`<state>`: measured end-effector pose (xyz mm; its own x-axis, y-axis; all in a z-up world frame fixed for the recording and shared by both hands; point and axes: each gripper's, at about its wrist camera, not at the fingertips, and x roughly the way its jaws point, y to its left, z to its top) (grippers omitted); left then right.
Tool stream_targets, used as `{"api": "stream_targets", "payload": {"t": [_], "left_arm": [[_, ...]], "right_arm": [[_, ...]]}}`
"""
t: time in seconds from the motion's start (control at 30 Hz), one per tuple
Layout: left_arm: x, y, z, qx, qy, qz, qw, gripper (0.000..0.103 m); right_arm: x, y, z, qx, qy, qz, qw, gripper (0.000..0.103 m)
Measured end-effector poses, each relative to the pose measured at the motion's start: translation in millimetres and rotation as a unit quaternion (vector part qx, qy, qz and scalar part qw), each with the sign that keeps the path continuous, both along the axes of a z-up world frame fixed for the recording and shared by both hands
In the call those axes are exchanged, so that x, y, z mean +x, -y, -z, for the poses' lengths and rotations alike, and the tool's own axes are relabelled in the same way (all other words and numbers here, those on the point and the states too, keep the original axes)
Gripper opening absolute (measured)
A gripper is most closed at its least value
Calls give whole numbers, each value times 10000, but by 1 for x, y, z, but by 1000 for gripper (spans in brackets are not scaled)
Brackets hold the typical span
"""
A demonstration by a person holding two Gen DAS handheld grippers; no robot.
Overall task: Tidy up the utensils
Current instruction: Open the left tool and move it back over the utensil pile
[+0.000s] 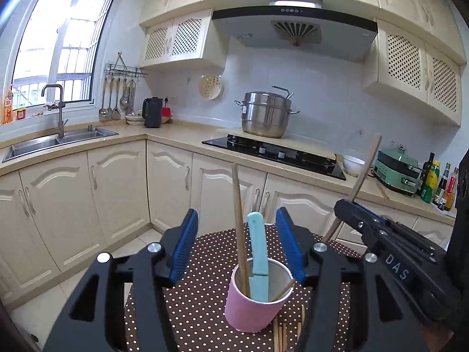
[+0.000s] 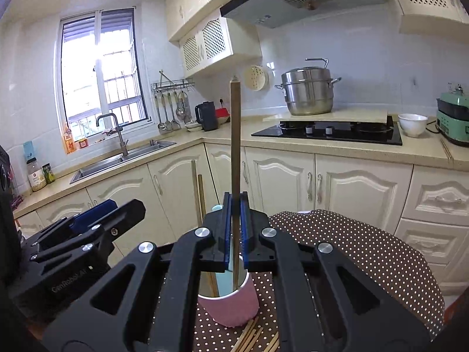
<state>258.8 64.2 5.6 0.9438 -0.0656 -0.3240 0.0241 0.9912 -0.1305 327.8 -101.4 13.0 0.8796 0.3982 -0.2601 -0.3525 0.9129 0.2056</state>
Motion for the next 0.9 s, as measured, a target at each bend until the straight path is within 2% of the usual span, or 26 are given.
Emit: {"api": "stream_targets", "payload": {"t": [0.17, 0.23, 0.27, 0.3, 0.33, 0.37, 0.5, 0.67, 0.77, 0.9], "left_arm": [[-6, -2, 0, 32, -9, -36, 10000, 58], [-9, -2, -1, 20, -16, -30, 10000, 59], [-10, -3, -2, 2, -22, -24, 10000, 59], [-12, -3, -2, -13, -31, -25, 10000, 59], [-14, -4, -2, -19, -35, -28, 10000, 59], [-16, -3, -3, -14, -36, -29, 10000, 60], [-27, -4, 0, -44, -81, -44, 9999, 60], [-35, -1, 8, -131, -404, 118, 9990, 60], [-38, 7, 17, -98, -765, 323, 9965, 60], [-35, 20, 37, -121, -1578, 693, 9850, 60]], "right_arm": [[-3, 1, 0, 50, -76, 10, 10000, 7], [-3, 1, -1, 59, -167, -25, 9998, 10], [-3, 1, 0, 64, -199, -25, 9998, 22], [-5, 2, -1, 76, -205, 1, 9998, 48], [-9, 3, -2, 93, -152, 38, 9998, 60], [-12, 3, -2, 73, -112, 45, 9999, 63], [-22, 8, -5, -9, -109, 13, 9999, 63], [-34, 19, -1, -128, -249, 51, 9996, 63], [-37, 26, 9, -265, -458, 110, 9985, 63], [-38, 36, 32, -442, -997, 171, 9939, 63]]}}
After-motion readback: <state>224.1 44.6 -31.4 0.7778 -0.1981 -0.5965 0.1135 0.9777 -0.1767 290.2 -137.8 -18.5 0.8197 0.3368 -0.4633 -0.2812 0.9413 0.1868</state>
